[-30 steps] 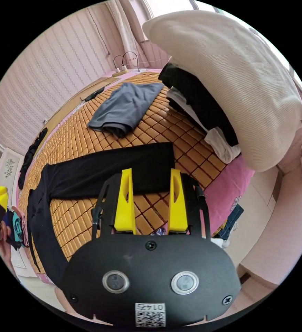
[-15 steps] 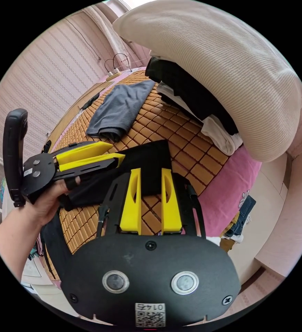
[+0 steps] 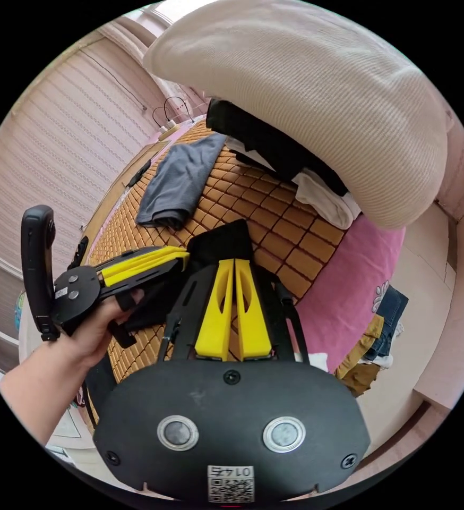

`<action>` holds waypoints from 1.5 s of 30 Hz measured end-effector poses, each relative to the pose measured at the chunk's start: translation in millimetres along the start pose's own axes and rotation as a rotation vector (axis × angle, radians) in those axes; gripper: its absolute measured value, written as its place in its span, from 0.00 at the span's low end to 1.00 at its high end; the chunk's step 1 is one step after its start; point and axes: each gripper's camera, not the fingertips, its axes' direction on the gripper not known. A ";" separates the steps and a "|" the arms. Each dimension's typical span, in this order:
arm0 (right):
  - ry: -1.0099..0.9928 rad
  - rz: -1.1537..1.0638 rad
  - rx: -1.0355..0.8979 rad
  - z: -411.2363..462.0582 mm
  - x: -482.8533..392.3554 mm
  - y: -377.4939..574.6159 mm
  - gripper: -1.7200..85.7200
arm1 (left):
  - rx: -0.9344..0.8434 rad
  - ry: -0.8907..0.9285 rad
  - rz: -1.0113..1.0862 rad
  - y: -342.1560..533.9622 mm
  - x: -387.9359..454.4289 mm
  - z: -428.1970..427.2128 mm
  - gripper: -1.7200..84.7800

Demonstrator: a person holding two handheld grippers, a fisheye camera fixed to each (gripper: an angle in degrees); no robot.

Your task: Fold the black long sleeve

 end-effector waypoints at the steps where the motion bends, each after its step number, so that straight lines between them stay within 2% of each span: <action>1: -0.042 -0.001 0.031 -3.6 2.7 -0.7 0.02 | 0.009 0.005 -0.008 1.1 -1.6 -2.7 0.01; 3: -0.097 -0.031 0.072 -8.6 2.4 -2.5 0.02 | 0.045 0.007 -0.019 5.3 -6.4 -16.7 0.01; 7: -0.074 -0.055 0.091 -7.3 2.1 -2.0 0.03 | 0.089 0.009 -0.040 14.1 -14.3 -39.1 0.01; 11: -0.071 -0.044 -0.027 19.5 3.1 -3.2 0.14 | 0.047 -0.021 -0.039 21.8 -16.4 -40.7 0.01; 16: 0.071 -0.100 -0.021 34.4 -14.2 -1.1 0.14 | -0.024 -0.018 -0.042 29.8 -21.3 -28.5 0.01; 20: 0.047 -0.091 -0.025 47.0 -13.9 -4.9 0.13 | -0.079 0.017 -0.033 42.0 -26.0 -18.6 0.01; 26: -0.054 -0.065 -0.090 71.0 -6.4 -5.9 0.04 | -0.027 0.068 -0.058 62.9 -38.5 -31.7 0.01; 30: -0.094 -0.061 -0.058 70.5 -6.6 0.6 0.03 | -0.034 0.073 -0.071 74.0 -43.7 -47.3 0.01; 34: -0.207 -0.100 -0.055 71.8 -7.7 10.2 0.02 | 0.048 0.052 -0.052 88.7 -43.1 -78.1 0.01; 40: -0.444 -0.214 0.122 32.5 -26.8 57.6 0.02 | 0.264 0.080 -0.211 146.5 -65.4 -173.8 0.01; 42: -0.576 -0.279 0.172 16.6 -53.8 79.6 0.02 | 0.386 0.011 -0.296 190.4 -77.5 -233.4 0.01; 44: -0.832 -0.432 0.148 2.1 -107.0 109.7 0.02 | 0.471 -0.060 -0.352 233.9 -86.7 -282.3 0.01; 45: -0.875 -0.485 0.136 -2.1 -123.3 118.4 0.02 | 0.512 -0.089 -0.378 267.3 -90.9 -313.0 0.01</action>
